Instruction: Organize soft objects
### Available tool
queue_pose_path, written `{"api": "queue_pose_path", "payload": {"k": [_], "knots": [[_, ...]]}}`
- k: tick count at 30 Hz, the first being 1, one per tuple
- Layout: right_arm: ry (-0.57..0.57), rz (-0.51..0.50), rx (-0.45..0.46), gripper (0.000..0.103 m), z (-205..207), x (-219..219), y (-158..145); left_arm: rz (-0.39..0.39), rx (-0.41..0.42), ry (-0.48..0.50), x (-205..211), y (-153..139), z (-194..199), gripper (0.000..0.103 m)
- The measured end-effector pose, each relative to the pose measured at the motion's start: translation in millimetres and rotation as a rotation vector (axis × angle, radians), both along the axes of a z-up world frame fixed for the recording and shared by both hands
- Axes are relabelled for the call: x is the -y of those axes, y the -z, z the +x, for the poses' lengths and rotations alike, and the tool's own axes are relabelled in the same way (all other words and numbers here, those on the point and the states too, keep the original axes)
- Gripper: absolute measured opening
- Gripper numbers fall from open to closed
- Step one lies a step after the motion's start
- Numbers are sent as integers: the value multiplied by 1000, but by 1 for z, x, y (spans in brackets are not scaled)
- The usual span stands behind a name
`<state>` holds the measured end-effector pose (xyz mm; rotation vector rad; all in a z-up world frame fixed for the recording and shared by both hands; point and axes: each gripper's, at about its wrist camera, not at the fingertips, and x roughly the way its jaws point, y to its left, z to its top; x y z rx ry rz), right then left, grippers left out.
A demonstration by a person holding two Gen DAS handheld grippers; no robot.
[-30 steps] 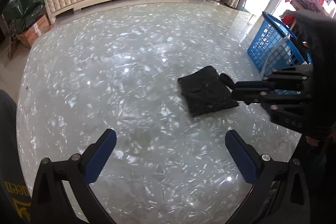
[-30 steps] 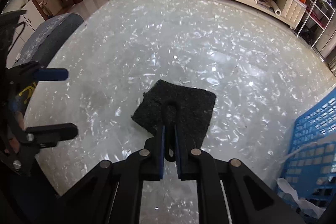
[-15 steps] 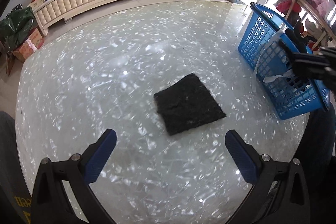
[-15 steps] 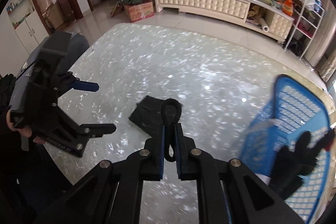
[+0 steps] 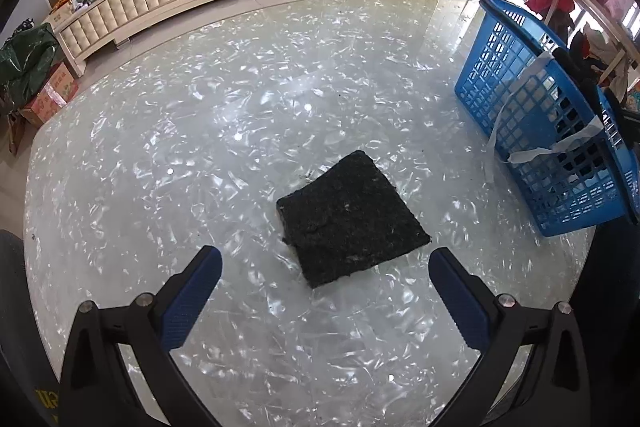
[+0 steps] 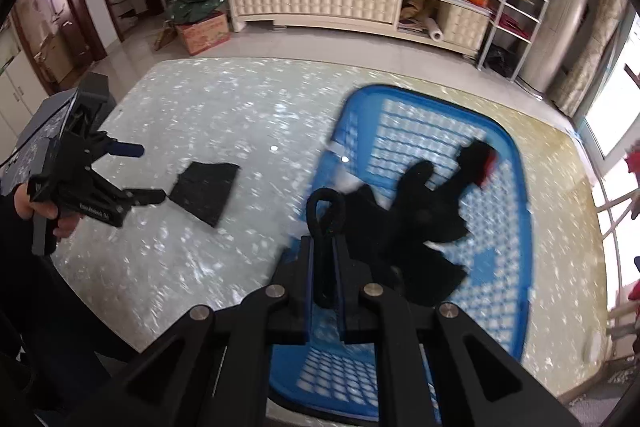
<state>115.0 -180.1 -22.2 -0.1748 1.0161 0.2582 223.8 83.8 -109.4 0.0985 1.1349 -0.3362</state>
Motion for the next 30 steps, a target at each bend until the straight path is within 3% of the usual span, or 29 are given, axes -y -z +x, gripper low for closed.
{"api": "queue_pose_path", "payload": {"k": [10, 18, 25, 30], "knots": [[87, -35, -59, 8, -18, 35, 8, 25, -24, 41, 10, 17, 20, 103], [123, -39, -128, 8, -21, 53, 17, 55, -25, 160, 27, 27, 31, 103], [150, -59, -168, 8, -18, 59, 22, 89, -61, 155, 34, 51, 48, 103], [167, -82, -190, 8, -16, 61, 26, 72, -81, 133, 33, 60, 57, 103]]}}
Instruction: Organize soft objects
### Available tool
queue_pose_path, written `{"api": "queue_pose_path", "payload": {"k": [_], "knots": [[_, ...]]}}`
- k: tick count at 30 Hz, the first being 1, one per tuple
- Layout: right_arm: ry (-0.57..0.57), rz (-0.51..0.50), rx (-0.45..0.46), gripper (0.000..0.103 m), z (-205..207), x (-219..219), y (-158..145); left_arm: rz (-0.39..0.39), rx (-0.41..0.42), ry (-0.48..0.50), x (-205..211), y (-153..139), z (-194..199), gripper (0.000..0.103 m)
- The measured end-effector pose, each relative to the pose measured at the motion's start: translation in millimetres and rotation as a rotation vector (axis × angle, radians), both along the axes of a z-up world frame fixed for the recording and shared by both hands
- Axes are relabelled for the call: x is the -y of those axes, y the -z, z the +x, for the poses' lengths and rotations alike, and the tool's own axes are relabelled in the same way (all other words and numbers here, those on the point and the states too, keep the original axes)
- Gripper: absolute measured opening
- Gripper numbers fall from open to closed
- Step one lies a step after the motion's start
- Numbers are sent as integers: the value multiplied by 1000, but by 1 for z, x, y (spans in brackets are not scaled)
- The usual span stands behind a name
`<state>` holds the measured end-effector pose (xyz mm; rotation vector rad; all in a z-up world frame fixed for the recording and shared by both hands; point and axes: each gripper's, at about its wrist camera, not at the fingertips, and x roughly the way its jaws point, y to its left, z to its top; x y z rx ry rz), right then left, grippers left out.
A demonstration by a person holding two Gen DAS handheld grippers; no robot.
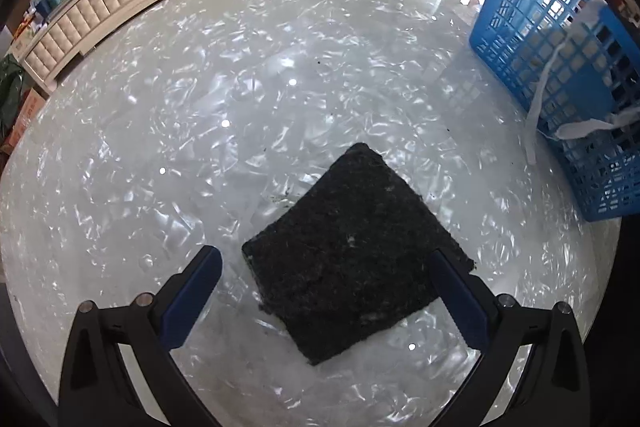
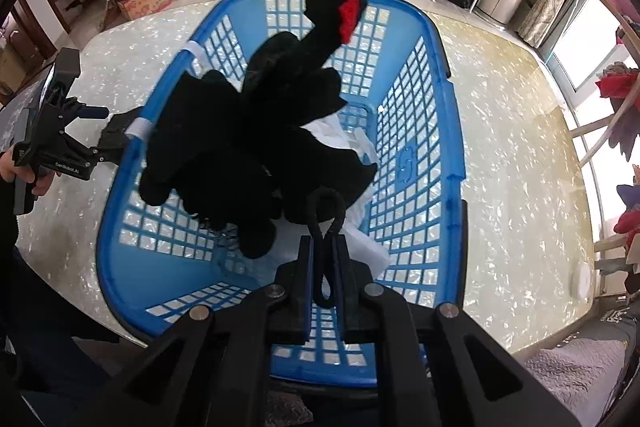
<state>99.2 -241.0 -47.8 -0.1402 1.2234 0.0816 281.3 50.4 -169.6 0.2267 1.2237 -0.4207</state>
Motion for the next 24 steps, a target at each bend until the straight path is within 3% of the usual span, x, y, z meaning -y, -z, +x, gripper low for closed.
{"api": "queue_pose_path", "payload": {"k": [4, 10, 12, 16, 19, 22, 23, 24], "knots": [[18, -24, -21, 8, 1, 5, 3, -24, 3, -29, -3, 1, 9, 103], [43, -27, -26, 13, 3, 15, 6, 6, 6, -7, 3, 3, 19, 102], [43, -30, -22, 17, 3, 16, 4, -5, 16, 6, 6, 1, 18, 91], [50, -28, -11, 26, 2, 16, 0, -1, 10, 34, 17, -1, 17, 80], [50, -11, 1, 41, 1, 11, -6, -7, 13, 40, 24, -2, 15, 71], [29, 10, -4, 56, 0, 5, -6, -27, 15, 49, 29, -6, 8, 44], [23, 2, -5, 59, 0, 2, -6, -44, 12, 45, 29, -7, 8, 29], [18, -3, -4, 63, 0, -3, -8, -56, 7, 39, 30, -8, 3, 25]]}}
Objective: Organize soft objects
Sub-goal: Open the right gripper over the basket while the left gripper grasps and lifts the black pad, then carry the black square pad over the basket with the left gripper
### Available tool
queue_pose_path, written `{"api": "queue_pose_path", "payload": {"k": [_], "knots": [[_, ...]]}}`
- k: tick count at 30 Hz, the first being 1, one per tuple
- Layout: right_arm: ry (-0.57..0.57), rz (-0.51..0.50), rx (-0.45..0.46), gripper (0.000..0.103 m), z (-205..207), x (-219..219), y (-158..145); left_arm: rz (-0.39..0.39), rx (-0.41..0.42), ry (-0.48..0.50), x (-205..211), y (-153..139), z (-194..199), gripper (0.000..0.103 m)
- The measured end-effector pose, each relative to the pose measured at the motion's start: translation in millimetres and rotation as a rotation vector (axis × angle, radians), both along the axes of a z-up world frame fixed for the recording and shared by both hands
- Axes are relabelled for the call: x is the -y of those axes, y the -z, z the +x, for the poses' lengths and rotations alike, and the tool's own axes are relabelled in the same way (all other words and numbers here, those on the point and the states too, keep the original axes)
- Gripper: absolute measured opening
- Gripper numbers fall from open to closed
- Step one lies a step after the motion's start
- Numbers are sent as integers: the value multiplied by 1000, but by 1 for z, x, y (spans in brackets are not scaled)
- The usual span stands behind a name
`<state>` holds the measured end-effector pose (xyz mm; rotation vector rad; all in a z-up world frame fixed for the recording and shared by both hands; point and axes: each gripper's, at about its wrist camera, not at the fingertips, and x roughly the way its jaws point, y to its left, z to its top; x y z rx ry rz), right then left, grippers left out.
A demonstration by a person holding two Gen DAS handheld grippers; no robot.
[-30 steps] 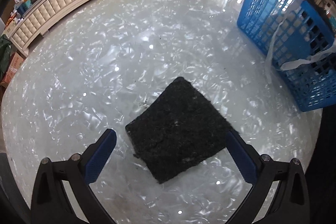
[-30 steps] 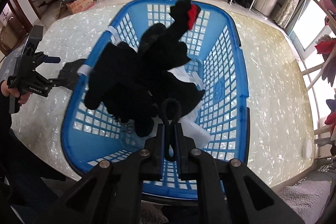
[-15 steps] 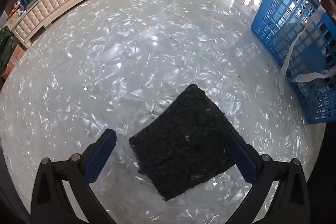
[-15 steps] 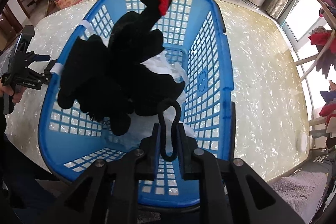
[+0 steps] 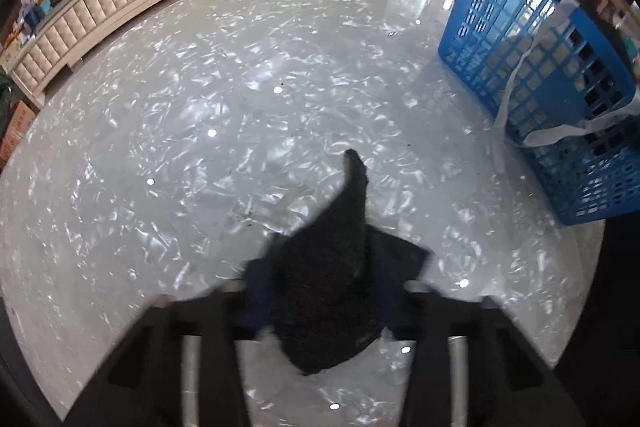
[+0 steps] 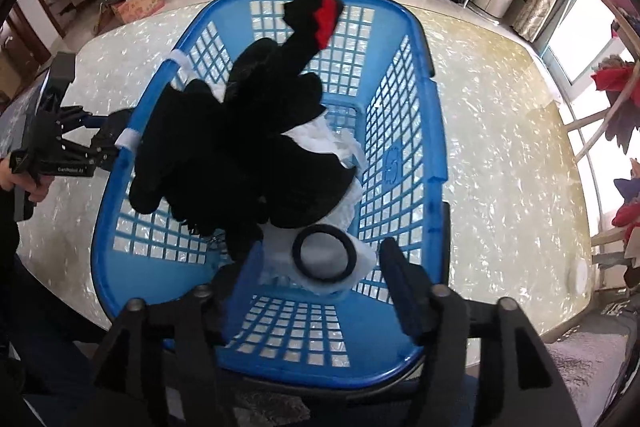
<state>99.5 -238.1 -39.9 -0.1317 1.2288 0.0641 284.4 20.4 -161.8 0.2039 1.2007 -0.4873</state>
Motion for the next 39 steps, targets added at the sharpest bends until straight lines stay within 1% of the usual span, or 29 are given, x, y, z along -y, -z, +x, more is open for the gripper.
{"api": "queue_pose_path", "payload": {"k": [1, 3, 4, 5, 6, 8, 11, 14, 16, 17, 19, 25, 30, 32, 34, 39], "knots": [[-4, -1, 2, 66, 0, -2, -1, -7, -4, -3, 1, 0, -2, 24], [-8, 6, 10, 76, -1, -5, -2, -3, -1, -2, 1, -1, -7, 20], [-8, 3, 17, 79, -1, -6, -4, -2, -1, -3, -1, -1, -10, 20], [-4, -10, 23, 90, -2, -7, -5, 2, 4, -6, 0, -3, -12, 20], [1, -25, 34, 92, -3, -7, -6, 3, 5, -10, 0, -5, -15, 20], [5, -15, 37, 92, -3, -6, -8, -9, 13, -19, -9, -18, -28, 19], [12, 0, 42, 92, -5, -5, -11, -33, 29, -22, -11, -34, -33, 19], [14, 4, 58, 93, -7, -2, -14, -49, 66, -13, -7, -56, -46, 19], [17, 12, 78, 96, -10, -2, -18, -67, 91, -5, -1, -72, -53, 19], [20, 5, 84, 103, -11, 3, -18, -73, 105, -1, 3, -80, -58, 19], [31, -21, 110, 103, -12, 5, -19, -84, 134, 10, 11, -97, -68, 19], [67, 7, 145, 103, -22, 20, -25, -94, 190, 46, 32, -136, -88, 19], [100, 34, 174, 103, -32, 30, -25, -103, 208, 69, 49, -157, -98, 19], [107, 39, 183, 103, -35, 30, -24, -113, 203, 77, 56, -160, -97, 19], [110, 44, 192, 103, -39, 32, -24, -124, 205, 92, 66, -169, -102, 19], [110, 49, 222, 103, -43, 32, -29, -118, 218, 135, 97, -182, -107, 19]]}}
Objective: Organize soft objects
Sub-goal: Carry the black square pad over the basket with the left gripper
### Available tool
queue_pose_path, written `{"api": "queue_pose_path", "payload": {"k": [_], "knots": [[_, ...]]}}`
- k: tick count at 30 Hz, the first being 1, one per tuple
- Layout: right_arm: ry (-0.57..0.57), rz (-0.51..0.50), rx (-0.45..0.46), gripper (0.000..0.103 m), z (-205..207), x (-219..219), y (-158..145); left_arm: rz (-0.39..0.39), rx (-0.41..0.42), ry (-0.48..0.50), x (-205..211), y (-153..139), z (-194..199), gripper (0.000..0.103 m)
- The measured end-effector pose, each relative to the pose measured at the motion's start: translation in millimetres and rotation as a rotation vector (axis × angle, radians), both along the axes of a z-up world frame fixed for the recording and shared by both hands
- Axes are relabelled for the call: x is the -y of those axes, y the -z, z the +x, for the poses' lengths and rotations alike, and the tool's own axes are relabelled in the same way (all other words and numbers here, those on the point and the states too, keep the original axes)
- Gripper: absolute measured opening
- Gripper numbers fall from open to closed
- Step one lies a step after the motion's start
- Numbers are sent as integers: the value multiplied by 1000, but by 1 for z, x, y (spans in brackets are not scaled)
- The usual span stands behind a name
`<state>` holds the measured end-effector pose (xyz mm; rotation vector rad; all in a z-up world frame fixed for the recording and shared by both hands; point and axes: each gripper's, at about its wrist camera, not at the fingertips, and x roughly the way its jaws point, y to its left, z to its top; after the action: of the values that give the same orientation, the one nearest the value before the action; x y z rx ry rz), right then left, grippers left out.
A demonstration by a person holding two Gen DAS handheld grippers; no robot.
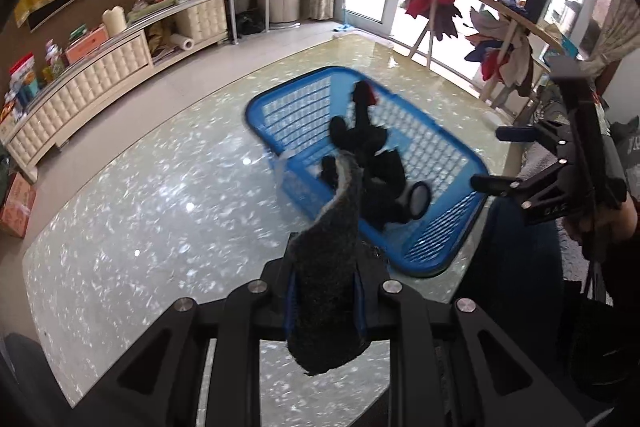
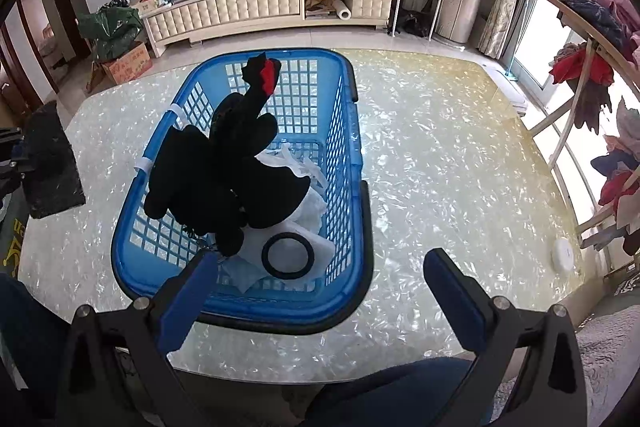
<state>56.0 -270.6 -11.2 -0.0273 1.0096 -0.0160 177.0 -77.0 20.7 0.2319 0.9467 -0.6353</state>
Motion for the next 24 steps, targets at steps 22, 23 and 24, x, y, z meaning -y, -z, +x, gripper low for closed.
{"api": "queue_pose_path", "payload": {"k": [22, 23, 24], "knots": [[-24, 28, 83, 103, -13, 29, 0, 83, -51, 179, 125, 21, 21, 19], [-22, 30, 85, 103, -13, 30, 0, 85, -56, 184, 129, 22, 22, 19], [-18, 35, 85, 103, -13, 33, 1, 89, -62, 188, 132, 25, 24, 19]]}}
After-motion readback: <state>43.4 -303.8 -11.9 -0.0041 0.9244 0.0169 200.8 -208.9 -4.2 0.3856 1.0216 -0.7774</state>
